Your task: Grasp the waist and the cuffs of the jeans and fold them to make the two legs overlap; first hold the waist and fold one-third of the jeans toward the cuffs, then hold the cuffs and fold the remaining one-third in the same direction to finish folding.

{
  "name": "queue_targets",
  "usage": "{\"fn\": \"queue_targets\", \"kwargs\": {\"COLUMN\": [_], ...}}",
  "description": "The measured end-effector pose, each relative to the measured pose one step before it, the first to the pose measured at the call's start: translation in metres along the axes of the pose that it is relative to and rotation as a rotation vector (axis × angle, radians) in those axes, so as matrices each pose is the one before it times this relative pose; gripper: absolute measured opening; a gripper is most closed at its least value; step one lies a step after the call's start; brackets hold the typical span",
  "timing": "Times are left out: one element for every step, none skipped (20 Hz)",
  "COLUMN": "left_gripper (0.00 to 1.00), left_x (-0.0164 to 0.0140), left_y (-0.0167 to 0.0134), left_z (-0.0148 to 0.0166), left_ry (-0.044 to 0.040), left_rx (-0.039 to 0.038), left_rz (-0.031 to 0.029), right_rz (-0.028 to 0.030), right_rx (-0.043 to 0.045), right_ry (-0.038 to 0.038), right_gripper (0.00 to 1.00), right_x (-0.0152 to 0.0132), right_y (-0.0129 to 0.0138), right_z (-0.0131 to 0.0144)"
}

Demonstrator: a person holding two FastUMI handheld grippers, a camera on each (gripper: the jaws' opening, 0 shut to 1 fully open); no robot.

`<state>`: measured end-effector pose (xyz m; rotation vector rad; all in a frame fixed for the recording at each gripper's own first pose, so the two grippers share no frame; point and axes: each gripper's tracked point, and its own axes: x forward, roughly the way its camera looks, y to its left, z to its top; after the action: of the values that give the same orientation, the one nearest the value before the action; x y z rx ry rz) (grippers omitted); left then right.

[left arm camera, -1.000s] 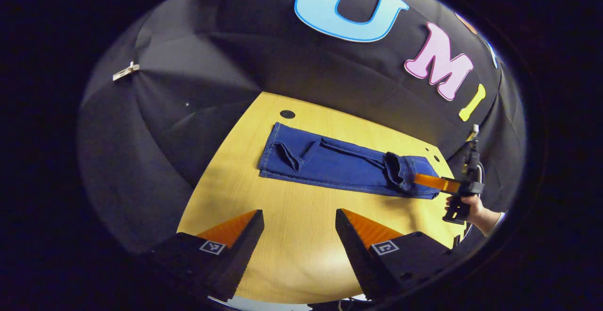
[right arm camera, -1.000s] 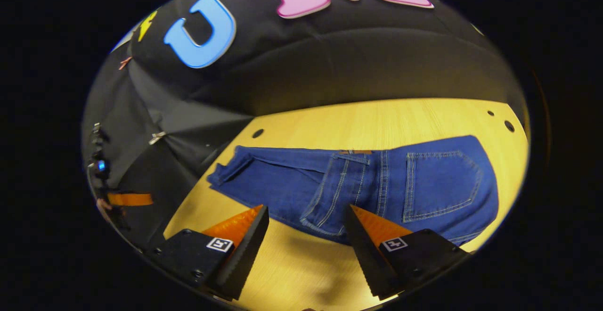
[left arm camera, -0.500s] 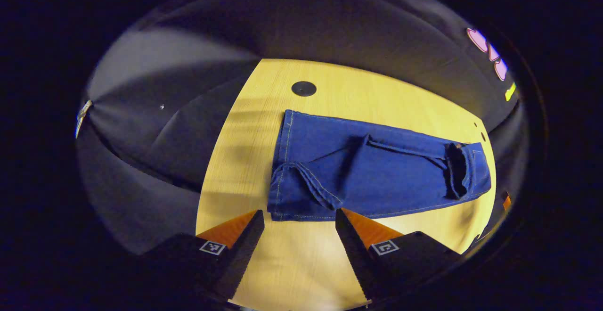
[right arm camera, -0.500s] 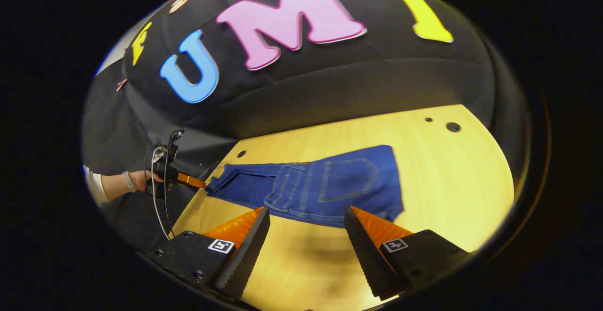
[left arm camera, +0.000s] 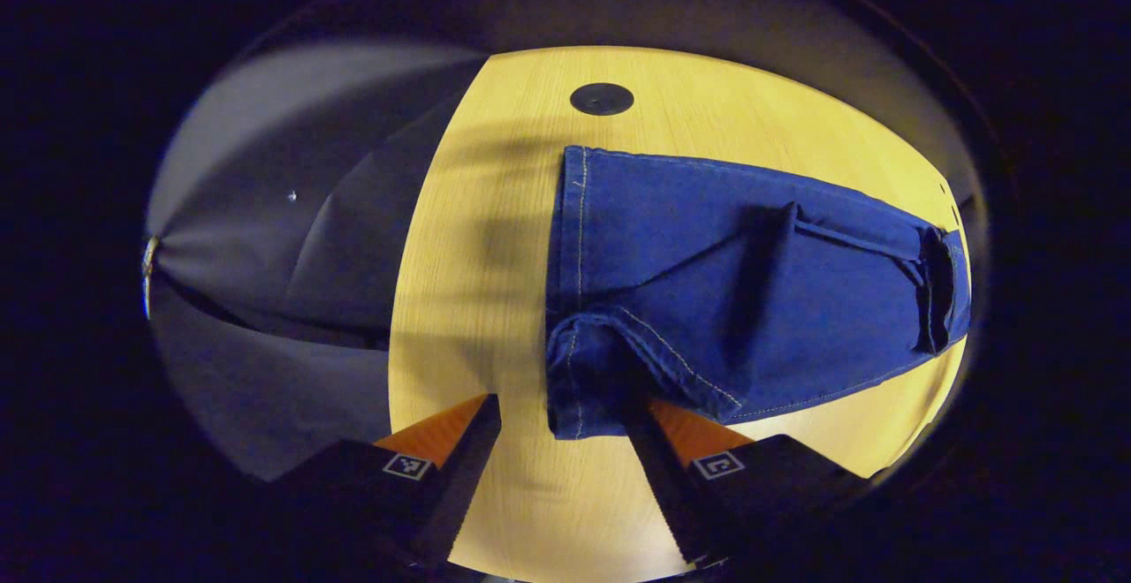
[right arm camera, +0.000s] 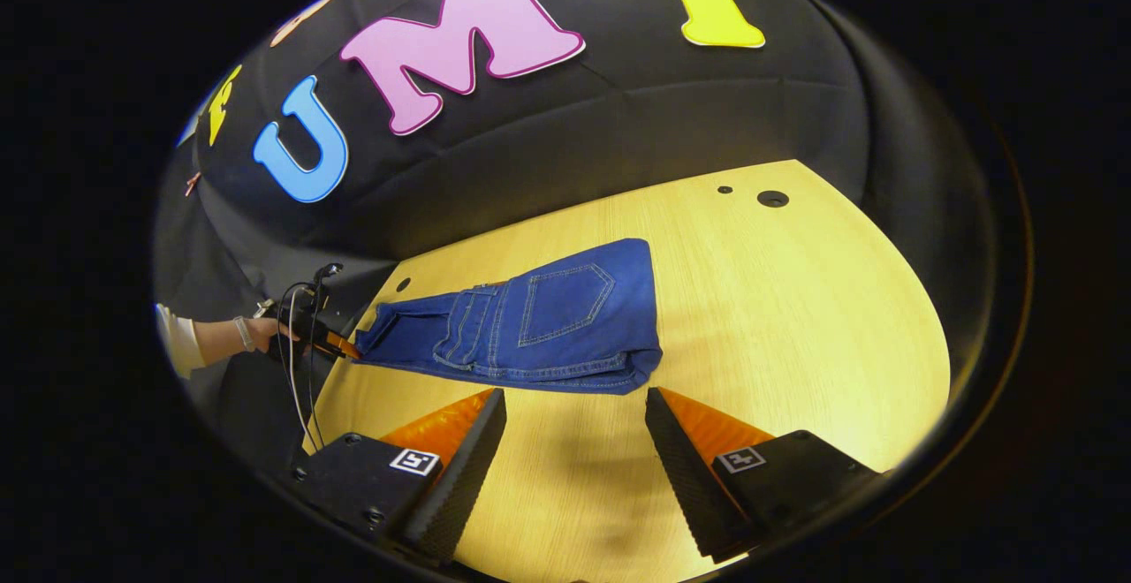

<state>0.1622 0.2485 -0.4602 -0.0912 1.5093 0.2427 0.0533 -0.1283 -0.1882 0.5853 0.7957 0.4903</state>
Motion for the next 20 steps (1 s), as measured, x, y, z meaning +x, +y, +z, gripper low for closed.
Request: {"fn": "queue_targets", "kwargs": {"left_gripper": [0.91, 0.91, 0.91, 0.92, 0.93, 0.88, 0.93, 0.95, 0.95, 0.94, 0.92, 0.69, 0.47, 0.24, 0.24, 0.2, 0.19, 0.18, 0.17, 0.16], "left_x": [0.00187, 0.00171, 0.00231, 0.00444, -0.0002, 0.0037, -0.0038, 0.00304, -0.00116, 0.00045, -0.00048, 0.00341, 0.00008, -0.00076, -0.00093, -0.0017, 0.00078, -0.00072, -0.00049, -0.00617], "left_y": [-0.00643, -0.00773, -0.00695, -0.00125, -0.00034, -0.00084, 0.00057, 0.00025, 0.00028, -0.00376, -0.00969, -0.00994, -0.00493, 0.00002, 0.00002, 0.00019, -0.00022, -0.00308, -0.00625, -0.01056], "left_z": [0.00067, 0.00232, -0.00029, -0.00167, 0.00336, -0.00403, -0.00381, 0.00034, 0.00024, 0.00222, 0.00139, 0.00474, 0.00219, 0.00091, 0.00123, 0.00051, -0.00107, -0.00215, -0.00382, -0.00388], "left_ry": [-0.0019, -0.00095, 0.00422, 0.01231, -0.01287, 0.02333, 0.01325, -0.00375, 0.00477, 0.00749, 0.00031, -0.0059, 0.00102, -0.00325, -0.00785, -0.01454, -0.00748, -0.00352, 0.0024, -0.00172], "left_rx": [0.00078, -0.00527, -0.00883, -0.00671, -0.00345, 0.00504, 0.00302, 0.01005, 0.01066, 0.01152, 0.01072, 0.03057, 0.02312, 0.00113, -0.01808, -0.02463, -0.02115, -0.03463, -0.0383, -0.03223], "left_rz": [-0.02083, -0.02422, -0.01788, -0.00216, -0.00689, -0.02007, -0.01423, -0.00521, -0.00075, -0.00454, -0.01435, -0.01231, 0.00253, 0.0048, -0.00431, -0.01033, -0.01278, -0.01774, -0.03646, -0.04928], "right_rz": [0.00453, 0.00612, 0.00363, 0.00576, 0.00156, 0.00089, -0.00145, 0.00003, -0.00152, -0.0012, 0.00012, 0.00074, 0.00071, -0.00053, 0.00194, 0.00178, 0.00137, 0.00038, -0.00001, -0.0016], "right_rx": [0.00539, 0.00328, 0.00422, 0.00604, 0.00451, 0.00197, -0.00019, 0.00028, 0.00142, -0.00089, -0.00368, -0.00401, -0.00312, -0.00133, 0.00044, 0.00067, 0.0023, 0.00208, 0.00257, 0.00258], "right_ry": [-0.00037, 0.00006, -0.0004, -0.00076, 0.00053, 0.00041, 0.00152, 0.00109, 0.00244, 0.00307, 0.00096, 0.00195, 0.00282, 0.00154, -0.00101, -0.00146, -0.00482, -0.00616, -0.00914, -0.01113], "right_gripper": [0.97, 0.97, 0.98, 0.98, 0.98, 0.97, 0.97, 0.97, 0.97, 0.97, 0.97, 0.98, 0.98, 0.97, 0.98, 0.97, 0.98, 0.98, 0.98, 0.98], "right_x": [0.00389, 0.00168, 0.00094, 0.00265, 0.00275, 0.00297, 0.00032, -0.00022, -0.00053, -0.00171, -0.0001, -0.0014, -0.00005, -0.00139, -0.00041, -0.00161, -0.00266, -0.00292, -0.00427, -0.00337], "right_y": [0.00179, 0.00055, 0.00182, 0.00193, 0.00178, 0.00072, 0.00068, -0.00114, 0.00047, 0.00029, 0.0009, 0.00055, 0.00084, 0.00066, 0.00099, 0.00087, 0.00138, 0.00036, -0.00036, -0.00089], "right_z": [0.00289, 0.00138, 0.00171, 0.00322, 0.00262, 0.00121, -0.00044, -0.00014, -0.00129, -0.0018, -0.00142, -0.00134, -0.00118, -0.00134, -0.00058, 0.00029, 0.0007, 0.0021, 0.00322, 0.00429]}}
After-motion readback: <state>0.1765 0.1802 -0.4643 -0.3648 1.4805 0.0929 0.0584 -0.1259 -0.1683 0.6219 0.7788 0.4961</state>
